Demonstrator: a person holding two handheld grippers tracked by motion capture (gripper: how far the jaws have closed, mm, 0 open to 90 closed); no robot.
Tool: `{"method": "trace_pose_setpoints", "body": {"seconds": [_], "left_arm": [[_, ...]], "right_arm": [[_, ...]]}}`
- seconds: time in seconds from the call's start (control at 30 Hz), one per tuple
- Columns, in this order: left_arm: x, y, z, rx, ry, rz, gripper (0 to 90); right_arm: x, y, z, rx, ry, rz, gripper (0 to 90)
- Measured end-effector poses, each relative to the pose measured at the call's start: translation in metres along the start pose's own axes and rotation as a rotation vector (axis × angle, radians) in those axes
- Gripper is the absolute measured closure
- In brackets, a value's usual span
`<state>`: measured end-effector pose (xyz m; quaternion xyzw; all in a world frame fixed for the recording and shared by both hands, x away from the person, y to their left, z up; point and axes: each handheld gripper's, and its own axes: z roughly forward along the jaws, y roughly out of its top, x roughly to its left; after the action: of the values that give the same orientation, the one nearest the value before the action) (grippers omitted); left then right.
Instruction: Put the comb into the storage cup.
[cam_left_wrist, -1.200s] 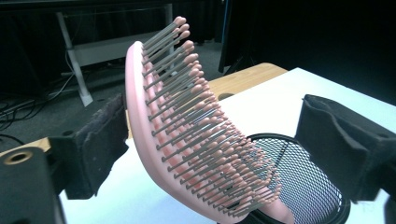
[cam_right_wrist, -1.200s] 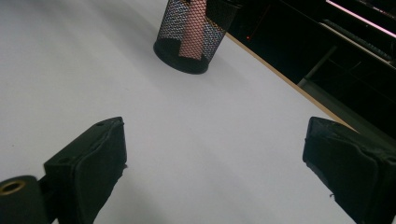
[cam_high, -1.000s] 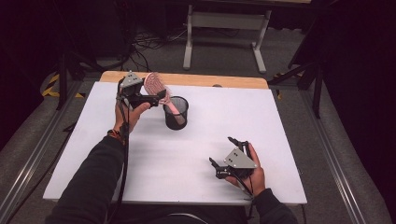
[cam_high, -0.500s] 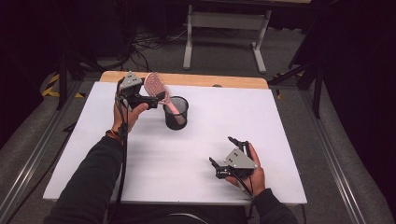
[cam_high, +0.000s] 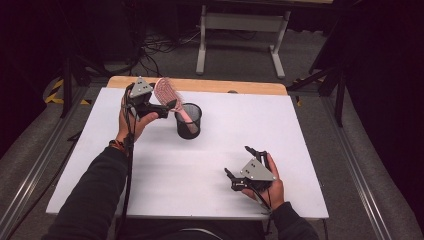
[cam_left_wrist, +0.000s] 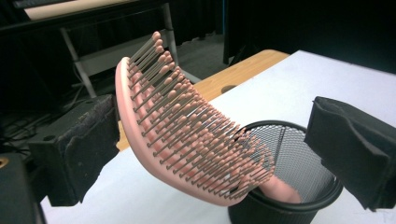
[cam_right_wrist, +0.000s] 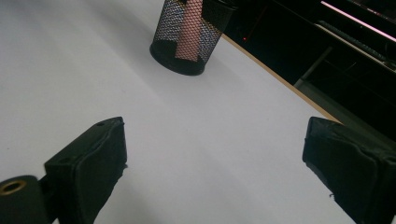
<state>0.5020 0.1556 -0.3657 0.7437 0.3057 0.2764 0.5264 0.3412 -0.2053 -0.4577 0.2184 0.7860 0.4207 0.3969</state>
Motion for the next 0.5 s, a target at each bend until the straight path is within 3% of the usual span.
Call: {"method": "trace_pose_setpoints", "body": {"seconds": [0.23, 0.5], "left_arm": [[-0.001, 0.002, -0.006, -0.002, -0.005, 0.026, 4.9], [-0.006, 0.005, -0.017, -0.003, -0.007, 0.093, 5.7]], "right_arm": [[0.001, 0.000, 0.000, 0.002, 0.000, -0.004, 7.2], [-0.001, 0.000, -0.001, -0.004, -0.019, 0.007, 7.4]]}}
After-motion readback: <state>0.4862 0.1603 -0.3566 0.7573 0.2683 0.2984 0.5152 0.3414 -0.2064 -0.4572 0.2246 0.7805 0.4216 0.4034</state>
